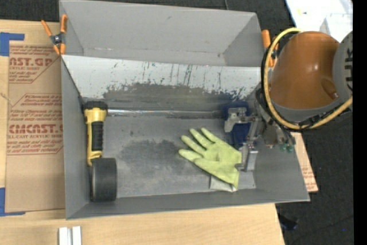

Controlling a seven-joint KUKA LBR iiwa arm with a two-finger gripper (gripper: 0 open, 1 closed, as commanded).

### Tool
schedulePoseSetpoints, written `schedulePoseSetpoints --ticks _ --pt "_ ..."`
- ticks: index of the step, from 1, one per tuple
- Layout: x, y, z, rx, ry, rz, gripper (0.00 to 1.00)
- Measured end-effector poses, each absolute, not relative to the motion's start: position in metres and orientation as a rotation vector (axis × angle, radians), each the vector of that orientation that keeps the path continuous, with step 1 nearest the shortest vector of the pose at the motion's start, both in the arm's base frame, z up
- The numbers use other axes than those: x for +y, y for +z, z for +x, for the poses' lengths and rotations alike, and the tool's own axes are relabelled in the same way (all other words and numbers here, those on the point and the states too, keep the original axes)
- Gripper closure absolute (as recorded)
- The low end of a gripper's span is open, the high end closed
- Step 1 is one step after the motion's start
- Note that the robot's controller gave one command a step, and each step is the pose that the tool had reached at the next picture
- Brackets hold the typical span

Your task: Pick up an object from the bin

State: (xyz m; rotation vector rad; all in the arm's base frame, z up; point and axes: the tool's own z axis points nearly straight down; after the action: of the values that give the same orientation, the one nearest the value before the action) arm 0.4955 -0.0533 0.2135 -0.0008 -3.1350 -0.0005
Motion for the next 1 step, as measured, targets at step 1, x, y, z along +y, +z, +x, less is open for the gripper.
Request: schedulePoseSetpoints --ticks 1 --pt "-0.0530 0.2179 0.4970 -3.143 0.001 0.002 0.00"
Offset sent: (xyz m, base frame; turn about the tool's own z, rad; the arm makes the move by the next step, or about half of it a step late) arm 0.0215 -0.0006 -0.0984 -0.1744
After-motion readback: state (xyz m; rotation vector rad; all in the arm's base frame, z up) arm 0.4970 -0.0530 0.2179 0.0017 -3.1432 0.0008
